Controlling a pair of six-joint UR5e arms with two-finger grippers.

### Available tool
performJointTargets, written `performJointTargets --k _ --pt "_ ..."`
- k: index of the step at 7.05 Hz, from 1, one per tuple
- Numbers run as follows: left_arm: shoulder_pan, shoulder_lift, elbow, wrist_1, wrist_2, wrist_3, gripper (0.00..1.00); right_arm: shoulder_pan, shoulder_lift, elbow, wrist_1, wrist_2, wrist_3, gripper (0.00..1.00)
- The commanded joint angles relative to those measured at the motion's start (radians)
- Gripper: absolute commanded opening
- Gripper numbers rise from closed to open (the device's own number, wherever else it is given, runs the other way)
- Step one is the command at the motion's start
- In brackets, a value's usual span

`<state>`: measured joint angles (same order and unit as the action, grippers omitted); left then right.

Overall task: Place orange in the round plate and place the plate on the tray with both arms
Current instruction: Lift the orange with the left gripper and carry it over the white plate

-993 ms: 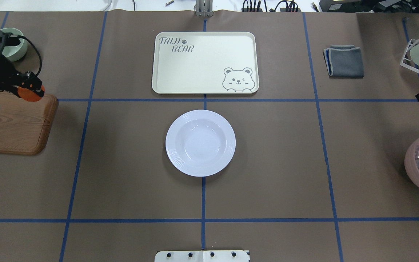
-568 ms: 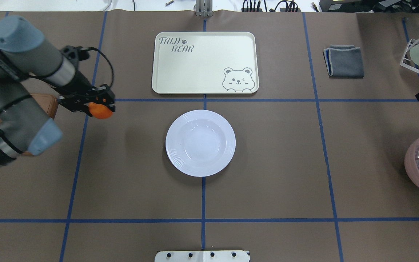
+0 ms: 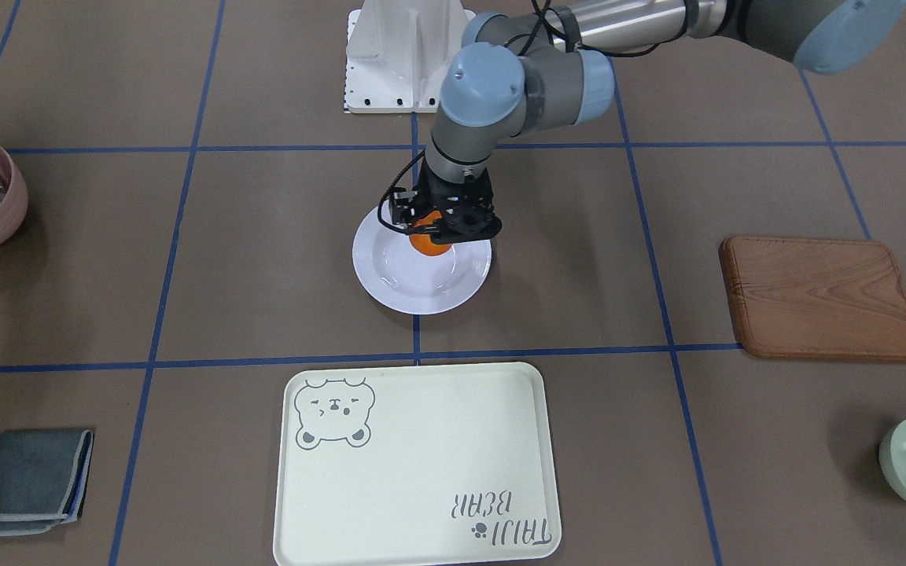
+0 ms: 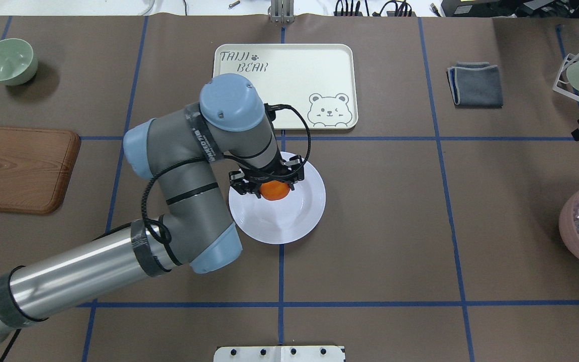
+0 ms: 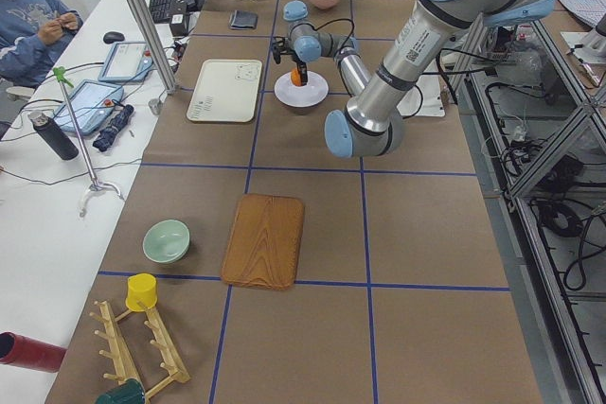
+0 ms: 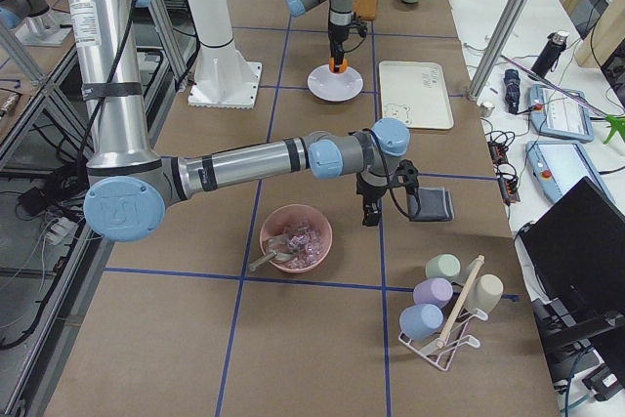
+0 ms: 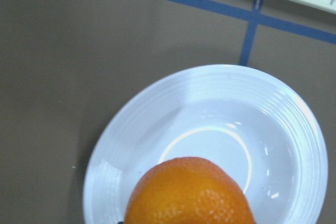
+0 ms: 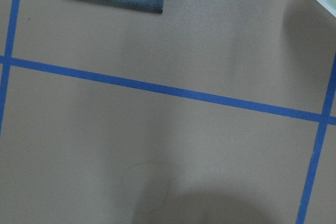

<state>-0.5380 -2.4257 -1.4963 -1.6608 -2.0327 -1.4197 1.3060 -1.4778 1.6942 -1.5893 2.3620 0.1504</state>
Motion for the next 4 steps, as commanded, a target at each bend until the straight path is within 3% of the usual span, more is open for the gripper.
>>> performJointTargets --k 1,4 --pt "0.021 -0.041 0.062 -0.002 0.038 0.007 0.00 -0.002 0.001 -0.001 0.000 -0.001 0.000 1.00" --pt "0.036 -0.029 0.088 -0.007 0.048 0.007 0.00 -0.005 0.001 -0.002 0.000 -0.001 0.000 1.00"
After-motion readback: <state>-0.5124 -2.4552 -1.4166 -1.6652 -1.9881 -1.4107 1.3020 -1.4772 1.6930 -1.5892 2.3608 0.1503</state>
